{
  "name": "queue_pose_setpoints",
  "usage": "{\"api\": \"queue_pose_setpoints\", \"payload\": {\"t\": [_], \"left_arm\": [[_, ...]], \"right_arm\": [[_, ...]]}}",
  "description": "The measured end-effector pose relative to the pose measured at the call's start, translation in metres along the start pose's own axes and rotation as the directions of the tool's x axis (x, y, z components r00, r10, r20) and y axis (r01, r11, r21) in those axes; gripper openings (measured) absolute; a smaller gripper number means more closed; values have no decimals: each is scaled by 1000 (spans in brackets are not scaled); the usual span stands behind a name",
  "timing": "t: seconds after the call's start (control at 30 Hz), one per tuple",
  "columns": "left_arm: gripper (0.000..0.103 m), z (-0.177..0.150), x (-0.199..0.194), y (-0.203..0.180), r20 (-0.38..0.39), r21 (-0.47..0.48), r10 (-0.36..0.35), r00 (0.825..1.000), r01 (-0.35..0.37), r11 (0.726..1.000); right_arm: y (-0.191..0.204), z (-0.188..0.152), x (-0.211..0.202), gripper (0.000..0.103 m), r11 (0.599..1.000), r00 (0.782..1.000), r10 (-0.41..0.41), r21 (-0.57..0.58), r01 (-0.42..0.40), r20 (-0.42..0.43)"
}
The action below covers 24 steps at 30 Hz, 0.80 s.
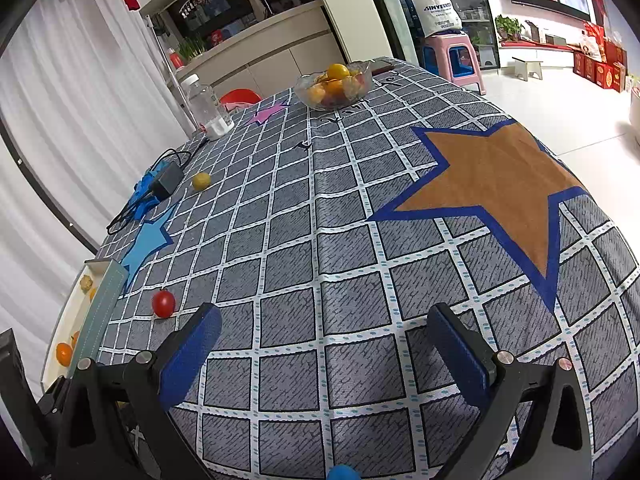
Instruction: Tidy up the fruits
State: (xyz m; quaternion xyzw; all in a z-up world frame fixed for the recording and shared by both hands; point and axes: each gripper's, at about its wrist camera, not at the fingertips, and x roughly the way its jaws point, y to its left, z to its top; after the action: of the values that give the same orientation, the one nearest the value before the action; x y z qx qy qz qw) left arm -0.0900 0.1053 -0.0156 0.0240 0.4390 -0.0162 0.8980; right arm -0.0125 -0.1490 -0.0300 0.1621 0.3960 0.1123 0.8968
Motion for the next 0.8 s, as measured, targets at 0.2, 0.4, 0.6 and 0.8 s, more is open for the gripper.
{"api": "queue_pose_setpoints", "payload": {"t": [0.2,0.4,0.6,0.8], "left_arm": [[103,-2,-5,-15,48,65,95,994,-98,993],[103,-5,-10,-32,110,141,197,974,-211,967],[103,-9,-12,-47,170,202,277,946,-308,930],[103,-9,-12,-52,193,223,306,932,-345,912]], "right_arm": [[0,0,0,103,1000,1000,0,0,0,0],[-1,0,0,103,1000,1000,0,0,0,0],[0,0,0,103,1000,1000,-1,-1,1,-1],[0,0,0,103,1000,1000,-2,-1,2,-1]]}}
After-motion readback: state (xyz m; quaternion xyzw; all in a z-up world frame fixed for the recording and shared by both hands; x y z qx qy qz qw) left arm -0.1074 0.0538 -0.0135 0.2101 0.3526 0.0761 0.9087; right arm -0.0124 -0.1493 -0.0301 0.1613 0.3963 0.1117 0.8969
